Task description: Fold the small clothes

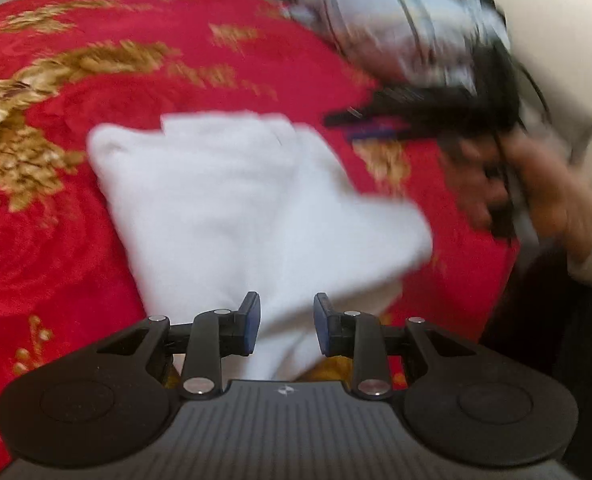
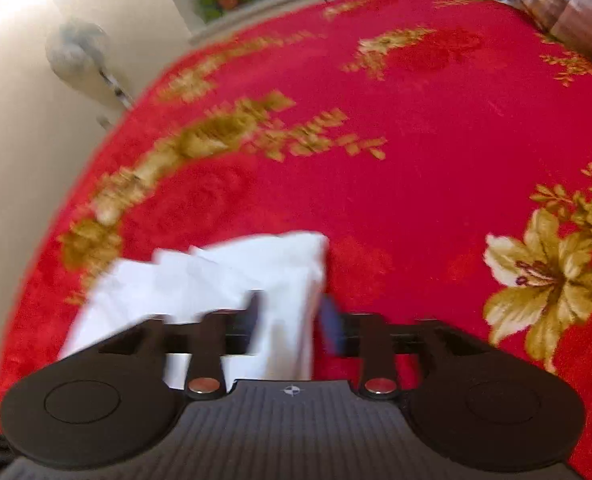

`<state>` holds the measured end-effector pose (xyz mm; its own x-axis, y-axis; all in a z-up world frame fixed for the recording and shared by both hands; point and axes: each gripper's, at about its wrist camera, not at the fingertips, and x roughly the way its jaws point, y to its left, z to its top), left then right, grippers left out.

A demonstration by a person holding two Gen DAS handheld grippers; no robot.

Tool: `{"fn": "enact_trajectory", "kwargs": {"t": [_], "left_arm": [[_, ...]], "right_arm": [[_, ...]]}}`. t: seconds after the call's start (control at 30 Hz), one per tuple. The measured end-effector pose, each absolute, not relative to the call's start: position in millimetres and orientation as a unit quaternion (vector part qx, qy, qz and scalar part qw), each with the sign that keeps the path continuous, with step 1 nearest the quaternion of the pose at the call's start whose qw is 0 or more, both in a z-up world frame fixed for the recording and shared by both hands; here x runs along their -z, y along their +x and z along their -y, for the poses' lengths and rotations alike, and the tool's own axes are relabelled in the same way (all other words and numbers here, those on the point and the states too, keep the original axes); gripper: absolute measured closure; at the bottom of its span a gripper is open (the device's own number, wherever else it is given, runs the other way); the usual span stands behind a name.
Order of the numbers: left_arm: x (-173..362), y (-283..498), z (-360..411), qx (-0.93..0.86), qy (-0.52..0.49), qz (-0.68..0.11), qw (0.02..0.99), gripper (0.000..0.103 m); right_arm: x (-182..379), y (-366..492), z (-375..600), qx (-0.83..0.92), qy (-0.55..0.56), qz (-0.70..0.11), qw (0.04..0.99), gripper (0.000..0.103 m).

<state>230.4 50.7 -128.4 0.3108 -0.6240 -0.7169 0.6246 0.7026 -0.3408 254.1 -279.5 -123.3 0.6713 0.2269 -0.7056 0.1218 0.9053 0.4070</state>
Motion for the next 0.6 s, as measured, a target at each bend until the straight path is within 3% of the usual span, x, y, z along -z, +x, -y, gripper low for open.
{"fn": "enact_trajectory", "kwargs": {"t": [0.07, 0.13, 0.2, 0.33, 0.37, 0.4, 0.47, 0.6], "left_arm": [[125, 236, -63, 0.366, -0.015, -0.436, 0.822, 0.064], [129, 242, -73, 0.345, -0.024, -0.441, 0.828, 0.063], [129, 248, -77, 0.318, -0.037, -0.449, 0.834, 0.051], [140, 259, -82, 0.277, -0.071, -0.475, 0.832, 0.041], [144, 260, -81, 0.272, -0.078, -0.485, 0.828, 0.041], [150, 263, -80, 0.269, -0.086, -0.497, 0.82, 0.04], [155, 262, -77, 0.265, -0.097, -0.511, 0.812, 0.04], [157, 267, -83, 0.27, -0.155, -0.511, 0.801, 0.036]], "right_arm": [[118, 240, 288, -0.072, 0.245, -0.406, 0.878, 0.034], [122, 223, 289, -0.097, 0.24, -0.43, 0.865, 0.034], [129, 207, 288, -0.108, 0.223, -0.455, 0.855, 0.034], [140, 178, 281, -0.157, 0.212, -0.489, 0.832, 0.036], [141, 175, 278, -0.17, 0.206, -0.491, 0.83, 0.044], [141, 173, 274, -0.181, 0.199, -0.49, 0.829, 0.068], [137, 168, 272, -0.213, 0.199, -0.481, 0.827, 0.1], [100, 150, 309, -0.27, 0.285, -0.393, 0.831, 0.1]]}}
